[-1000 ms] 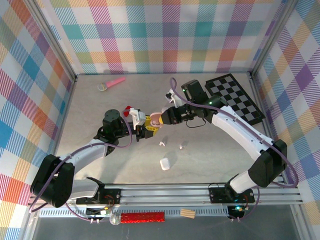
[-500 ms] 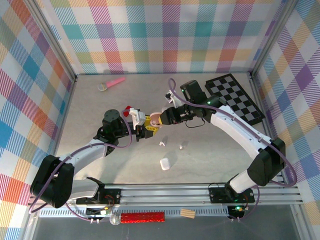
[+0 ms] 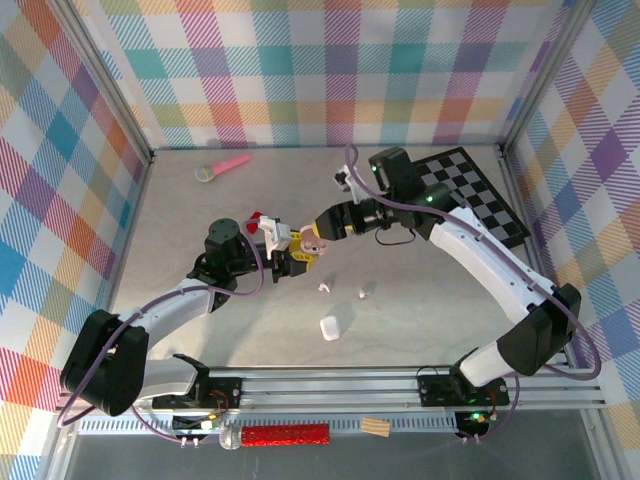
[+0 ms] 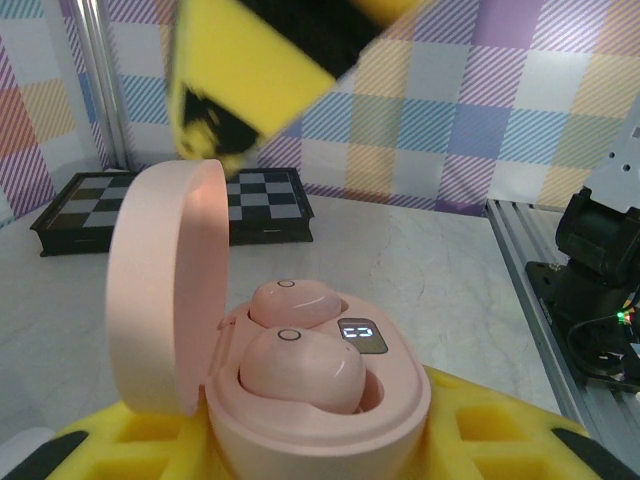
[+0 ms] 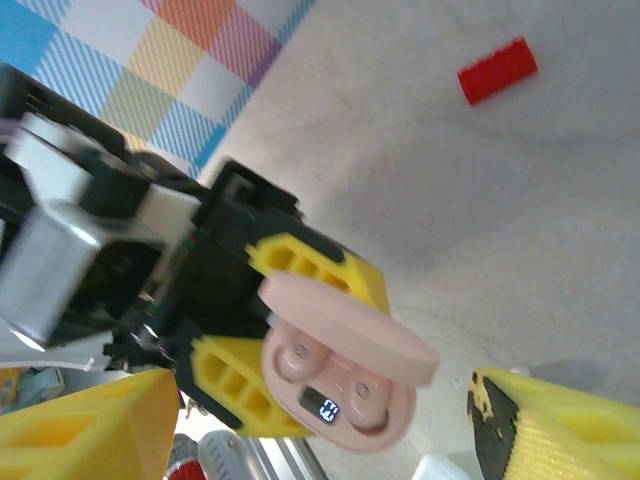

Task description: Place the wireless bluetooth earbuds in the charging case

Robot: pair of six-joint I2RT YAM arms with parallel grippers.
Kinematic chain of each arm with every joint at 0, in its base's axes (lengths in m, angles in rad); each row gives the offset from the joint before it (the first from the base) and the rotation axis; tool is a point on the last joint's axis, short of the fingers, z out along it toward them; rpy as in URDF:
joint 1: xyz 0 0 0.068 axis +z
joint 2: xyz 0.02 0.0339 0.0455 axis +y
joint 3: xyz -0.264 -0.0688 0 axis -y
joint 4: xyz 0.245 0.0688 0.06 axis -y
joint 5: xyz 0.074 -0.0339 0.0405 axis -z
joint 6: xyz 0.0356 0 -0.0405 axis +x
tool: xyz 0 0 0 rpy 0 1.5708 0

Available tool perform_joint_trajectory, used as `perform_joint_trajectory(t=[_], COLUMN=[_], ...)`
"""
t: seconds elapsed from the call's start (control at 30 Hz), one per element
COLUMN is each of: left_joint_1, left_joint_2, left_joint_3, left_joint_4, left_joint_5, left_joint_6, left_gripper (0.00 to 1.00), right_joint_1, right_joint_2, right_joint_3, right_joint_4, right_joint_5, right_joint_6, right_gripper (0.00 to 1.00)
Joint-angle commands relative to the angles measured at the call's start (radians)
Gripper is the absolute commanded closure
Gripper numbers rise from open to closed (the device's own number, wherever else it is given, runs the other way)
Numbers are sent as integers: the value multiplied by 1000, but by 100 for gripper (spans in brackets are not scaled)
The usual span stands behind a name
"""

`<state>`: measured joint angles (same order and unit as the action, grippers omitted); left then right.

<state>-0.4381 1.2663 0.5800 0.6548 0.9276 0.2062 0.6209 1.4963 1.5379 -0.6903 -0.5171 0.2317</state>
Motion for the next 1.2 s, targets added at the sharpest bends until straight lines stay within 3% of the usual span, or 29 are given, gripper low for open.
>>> perform_joint_trajectory(t=[0.0,0.23,0.63,0.83,1.0,1.17], left_joint_1=[-7,-7,-7,-7,-7,-8], left_joint_2=[-5,-8,-15,-25,-35,-32], left_joint_3=[43,44,56,51,46,34], left_joint_4=[12,12,37,55,60,134], left_joint_5=[31,-8,-25,-94,-126,-140], left_joint_6=[7,-7,-36,-51,-50,-84], left_gripper=[63,63,63,63,63,63], right_joint_1=[-4,-4,-4,-4,-50,-87], right_joint_2=[55,62,12,-21,-89,-124], right_joint_3=[90,82,4,-29,-134,-258], right_joint_4=[-9,10,-2,10,177,372], right_joint_5=[-78,-207,-238,-237,-208,-293], right_joint_6=[-44,-37,-37,-29,184,414], right_gripper=[23,24,27,28,29,21])
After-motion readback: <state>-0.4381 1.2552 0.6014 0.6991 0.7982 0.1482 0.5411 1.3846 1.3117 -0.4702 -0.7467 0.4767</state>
